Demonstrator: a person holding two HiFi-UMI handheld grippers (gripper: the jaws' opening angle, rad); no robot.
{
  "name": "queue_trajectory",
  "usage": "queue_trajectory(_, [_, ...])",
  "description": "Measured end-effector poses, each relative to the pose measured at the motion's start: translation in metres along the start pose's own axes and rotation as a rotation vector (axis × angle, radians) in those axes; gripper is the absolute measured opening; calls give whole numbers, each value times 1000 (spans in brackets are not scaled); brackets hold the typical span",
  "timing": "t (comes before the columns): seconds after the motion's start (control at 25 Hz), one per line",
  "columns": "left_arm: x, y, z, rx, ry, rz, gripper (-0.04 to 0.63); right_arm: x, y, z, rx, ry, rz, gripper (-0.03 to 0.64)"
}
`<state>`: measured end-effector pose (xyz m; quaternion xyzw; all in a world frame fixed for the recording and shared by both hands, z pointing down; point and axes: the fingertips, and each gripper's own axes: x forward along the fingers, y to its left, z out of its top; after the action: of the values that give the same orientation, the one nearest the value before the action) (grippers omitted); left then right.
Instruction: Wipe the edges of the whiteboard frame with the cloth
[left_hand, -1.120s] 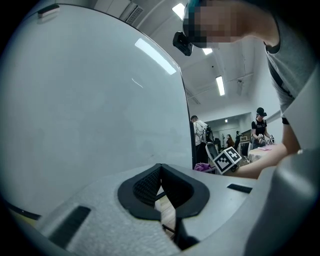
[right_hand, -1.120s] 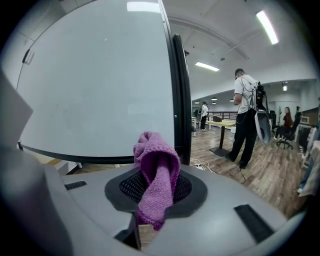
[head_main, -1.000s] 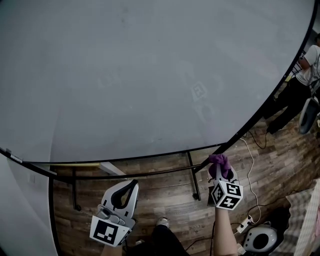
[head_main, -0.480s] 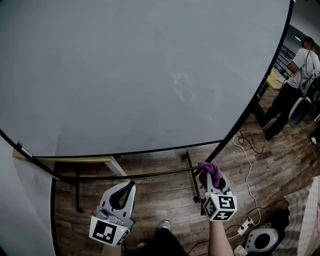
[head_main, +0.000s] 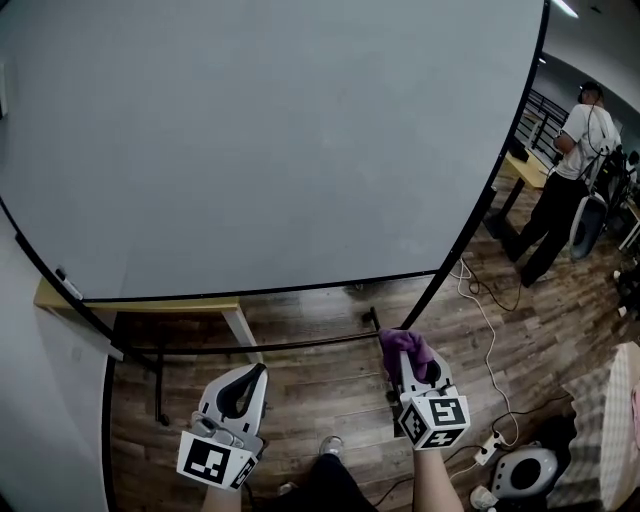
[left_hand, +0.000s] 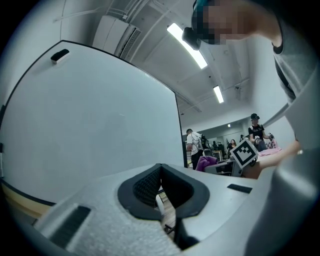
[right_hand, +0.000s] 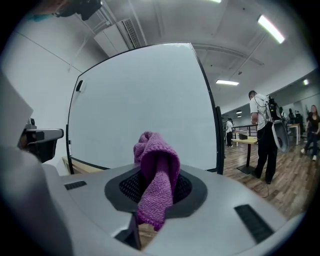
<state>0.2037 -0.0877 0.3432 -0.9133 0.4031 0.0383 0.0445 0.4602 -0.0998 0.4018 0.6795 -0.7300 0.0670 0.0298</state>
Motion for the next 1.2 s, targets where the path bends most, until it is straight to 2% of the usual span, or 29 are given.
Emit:
queue_trajectory(0.36, [-67,1,18,18,-2,7,17,-59,61,17,-26,-37,43,77])
queue_trajectory(0.6, [-93,2,22,7,-10,6,17,-86,89,23,-41,-47,62,77])
queue_trajectory(0.96, [-107,-17,34,16,-33,21,17,-119,94,34,-68,-77,95,77])
queue_trajectory(1.2, [-107,-39,47,20,-53,64,17,-137,81,45,-88,-90,139,77])
